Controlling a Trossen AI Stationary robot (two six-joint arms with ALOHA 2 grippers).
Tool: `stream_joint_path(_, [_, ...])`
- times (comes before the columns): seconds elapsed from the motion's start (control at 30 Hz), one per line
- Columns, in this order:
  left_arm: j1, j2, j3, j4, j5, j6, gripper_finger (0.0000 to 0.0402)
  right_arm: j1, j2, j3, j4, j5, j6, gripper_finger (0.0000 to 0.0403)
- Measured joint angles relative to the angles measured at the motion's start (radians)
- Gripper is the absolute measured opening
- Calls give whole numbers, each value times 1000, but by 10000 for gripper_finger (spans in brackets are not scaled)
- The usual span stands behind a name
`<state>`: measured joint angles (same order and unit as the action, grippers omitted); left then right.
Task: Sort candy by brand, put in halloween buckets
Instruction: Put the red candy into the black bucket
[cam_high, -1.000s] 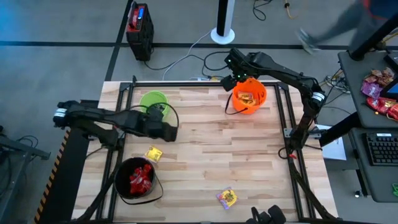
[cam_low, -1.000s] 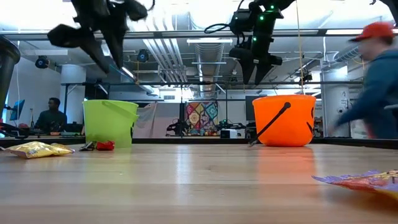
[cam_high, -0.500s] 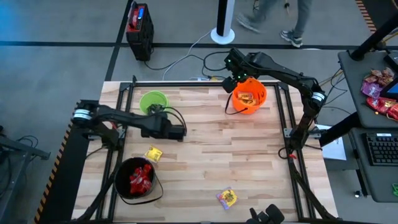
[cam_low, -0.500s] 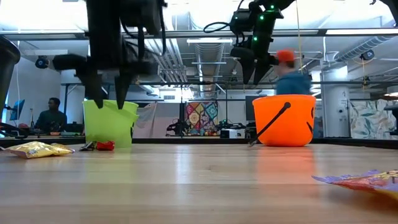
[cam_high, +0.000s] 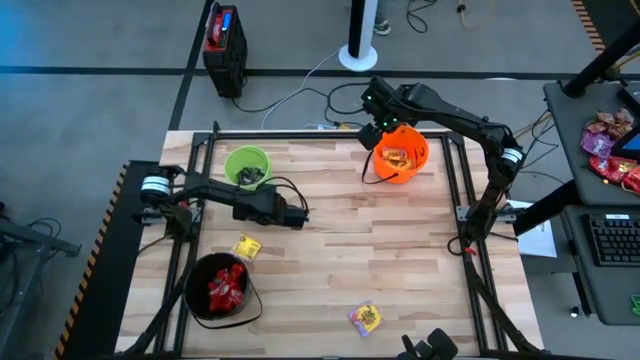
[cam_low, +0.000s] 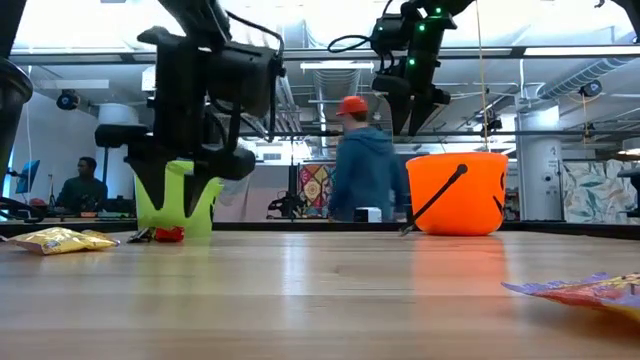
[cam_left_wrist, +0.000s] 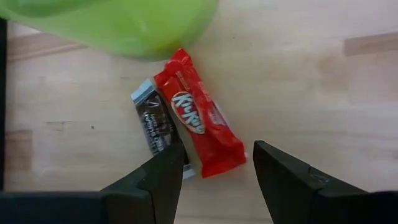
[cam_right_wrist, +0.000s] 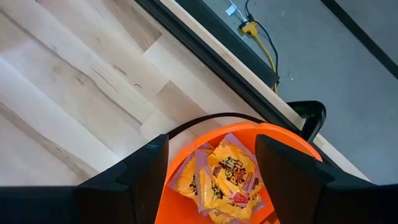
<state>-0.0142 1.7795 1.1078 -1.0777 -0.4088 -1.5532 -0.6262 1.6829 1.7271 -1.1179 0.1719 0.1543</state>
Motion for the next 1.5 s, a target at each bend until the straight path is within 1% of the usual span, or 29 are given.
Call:
stream_joint_path(0.1, [8, -9, -33, 22, 0, 1, 178, 0, 0, 0, -4, 0, -1, 233])
stream_joint_path(0.23, [24, -44, -98, 107, 7, 1, 177, 0, 0, 0, -5, 0, -2, 233])
stream_joint_path(0.4, [42, -57, -142, 170, 2, 51, 163, 0, 0, 0, -5, 0, -16, 233])
stream_joint_path(0.57, [59, -51, -187, 273, 4, 81, 153, 0, 0, 0, -5, 0, -18, 233])
stream_joint_path(0.67, [62, -50, -202, 282, -2, 77, 153, 0, 0, 0, -5, 0, -26, 233])
stream_joint_path(0.8, [62, -49, -212, 290, 21, 70, 151, 0, 0, 0, -6, 0, -28, 233])
stream_joint_path(0.87, [62, -49, -213, 293, 28, 71, 140, 0, 0, 0, -6, 0, -28, 233])
stream_joint_path(0.97, [56, -49, -213, 302, 33, 83, 100, 0, 0, 0, -6, 0, -37, 233])
stream_joint_path(1.1, [42, -49, -198, 281, 44, 112, 34, 0, 0, 0, -7, 0, -41, 233])
stream_joint_path(1.17, [37, -50, -185, 273, 55, 129, 15, 0, 0, 0, -7, 0, -43, 233])
stream_joint_path(1.3, [18, -53, -119, 206, 100, 213, 14, 0, 0, 0, -7, 0, -43, 233])
stream_joint_path(1.5, [-29, -116, 41, 33, 133, 421, 14, 0, 0, 0, -6, 0, -43, 233])
